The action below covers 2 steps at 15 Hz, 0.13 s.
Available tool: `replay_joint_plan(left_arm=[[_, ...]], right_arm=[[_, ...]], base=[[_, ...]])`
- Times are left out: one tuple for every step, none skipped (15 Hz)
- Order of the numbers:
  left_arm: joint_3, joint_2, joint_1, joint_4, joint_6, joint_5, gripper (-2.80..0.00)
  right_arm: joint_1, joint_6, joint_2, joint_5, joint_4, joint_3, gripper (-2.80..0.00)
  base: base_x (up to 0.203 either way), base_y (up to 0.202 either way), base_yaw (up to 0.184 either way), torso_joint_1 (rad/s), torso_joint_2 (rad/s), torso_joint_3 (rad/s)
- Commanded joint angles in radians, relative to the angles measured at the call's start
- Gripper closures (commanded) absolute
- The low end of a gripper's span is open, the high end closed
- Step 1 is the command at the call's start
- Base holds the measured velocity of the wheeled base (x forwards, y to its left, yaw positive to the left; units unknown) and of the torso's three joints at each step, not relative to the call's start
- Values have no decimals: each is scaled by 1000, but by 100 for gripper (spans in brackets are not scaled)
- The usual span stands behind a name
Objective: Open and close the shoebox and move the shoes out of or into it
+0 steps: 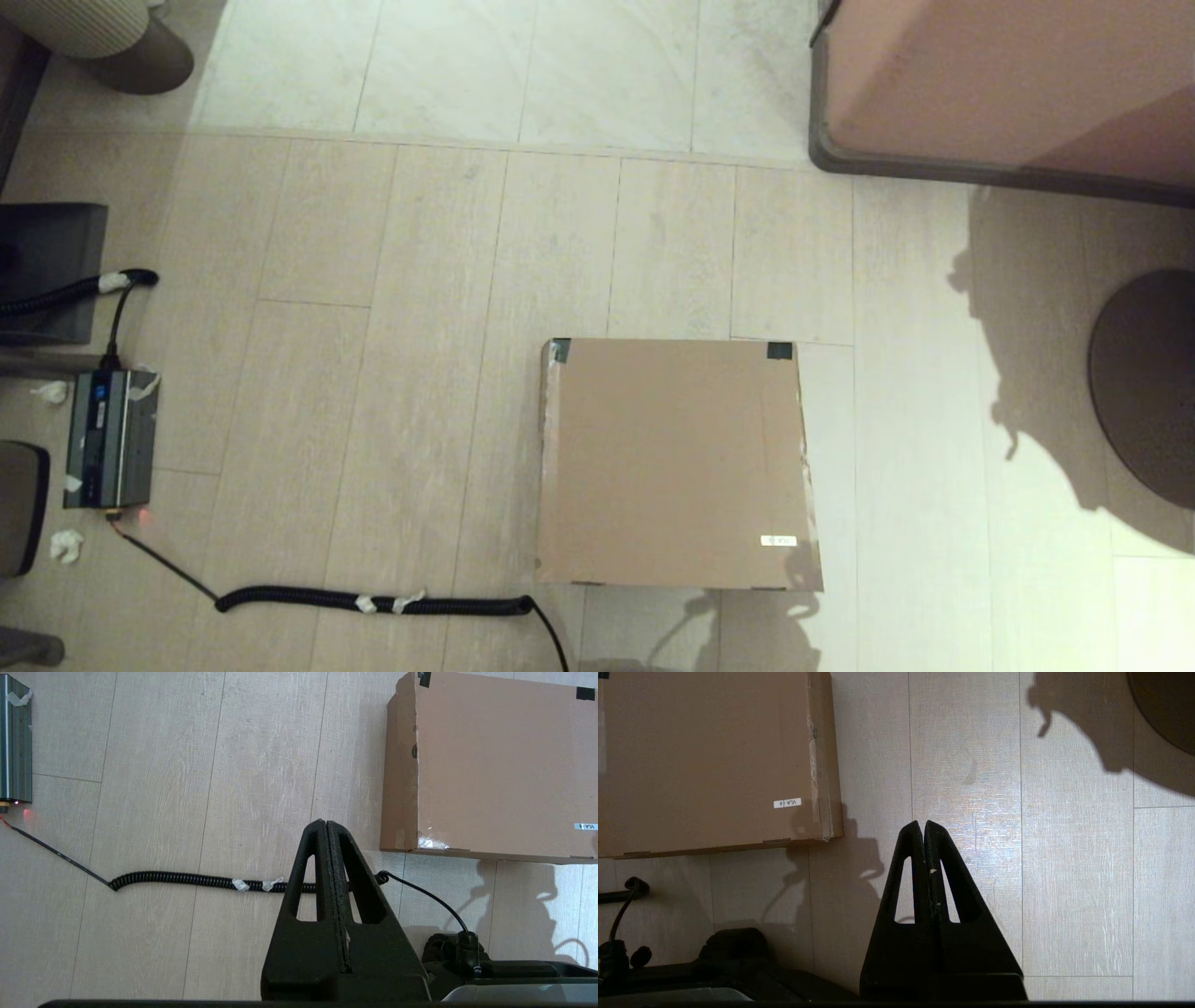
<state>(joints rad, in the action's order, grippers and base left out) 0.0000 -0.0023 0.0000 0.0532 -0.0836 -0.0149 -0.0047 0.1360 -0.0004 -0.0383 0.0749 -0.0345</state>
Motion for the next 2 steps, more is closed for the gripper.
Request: replay_joint_plan(left_arm=[[18, 1, 0, 0, -1, 0, 0], [18, 1, 0, 0, -1, 0, 0]], right_arm=[[0, 1, 2, 0, 0, -1, 0], [0, 1, 2, 1, 0, -1, 0]], base=[[0, 0, 0, 0, 0, 0], [0, 0, 0, 0, 0, 0]])
